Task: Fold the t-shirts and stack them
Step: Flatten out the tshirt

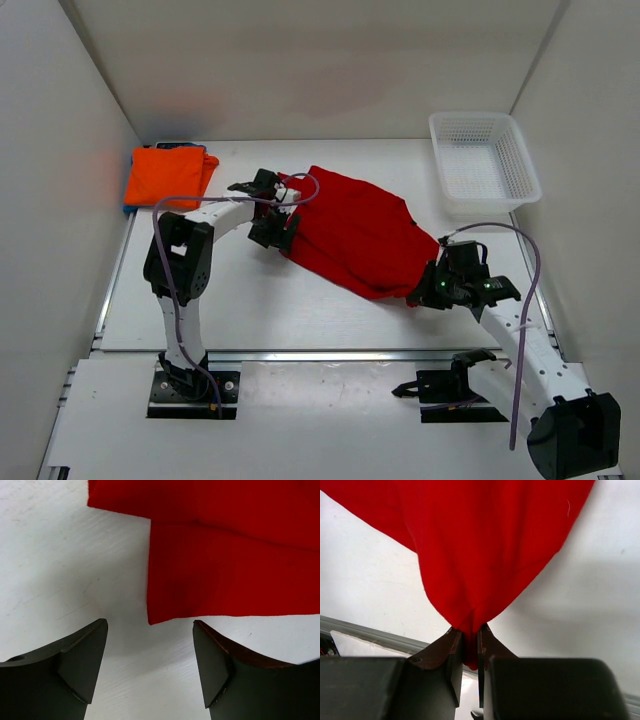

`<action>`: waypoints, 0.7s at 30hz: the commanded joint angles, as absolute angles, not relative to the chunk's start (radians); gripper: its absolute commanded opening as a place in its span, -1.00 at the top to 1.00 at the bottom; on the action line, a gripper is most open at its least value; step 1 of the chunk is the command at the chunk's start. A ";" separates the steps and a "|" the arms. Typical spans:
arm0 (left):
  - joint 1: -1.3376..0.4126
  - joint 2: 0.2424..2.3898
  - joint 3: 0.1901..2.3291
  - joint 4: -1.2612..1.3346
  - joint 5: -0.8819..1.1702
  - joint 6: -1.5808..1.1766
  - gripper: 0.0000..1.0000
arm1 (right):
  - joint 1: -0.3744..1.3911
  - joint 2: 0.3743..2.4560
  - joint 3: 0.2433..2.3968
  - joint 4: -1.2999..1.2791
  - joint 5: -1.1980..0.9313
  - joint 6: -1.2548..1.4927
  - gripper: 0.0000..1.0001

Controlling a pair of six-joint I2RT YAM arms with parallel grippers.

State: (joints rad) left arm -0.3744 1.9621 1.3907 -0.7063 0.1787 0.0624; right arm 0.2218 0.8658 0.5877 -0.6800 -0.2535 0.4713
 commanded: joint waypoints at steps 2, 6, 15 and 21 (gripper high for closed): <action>-0.371 1.962 1.430 -0.698 0.245 0.009 -0.60 | 0.232 0.783 0.529 -0.669 -0.276 0.561 0.99; -0.383 1.994 1.430 -0.672 0.256 -0.038 -0.57 | 0.201 0.741 0.506 -0.696 -0.279 0.557 1.00; -0.402 2.065 1.473 -0.680 0.271 -0.052 0.35 | 0.183 0.735 0.525 -0.739 -0.278 0.548 1.00; -0.377 1.982 1.541 -0.719 0.374 0.031 0.88 | 0.192 0.825 0.547 -0.742 -0.350 0.517 0.43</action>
State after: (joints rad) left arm -0.3916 2.0605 1.4742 -0.6979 0.3092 -0.0158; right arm 0.1883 0.7780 0.5106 -0.7315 -0.2943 0.5442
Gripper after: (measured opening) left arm 0.083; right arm 0.246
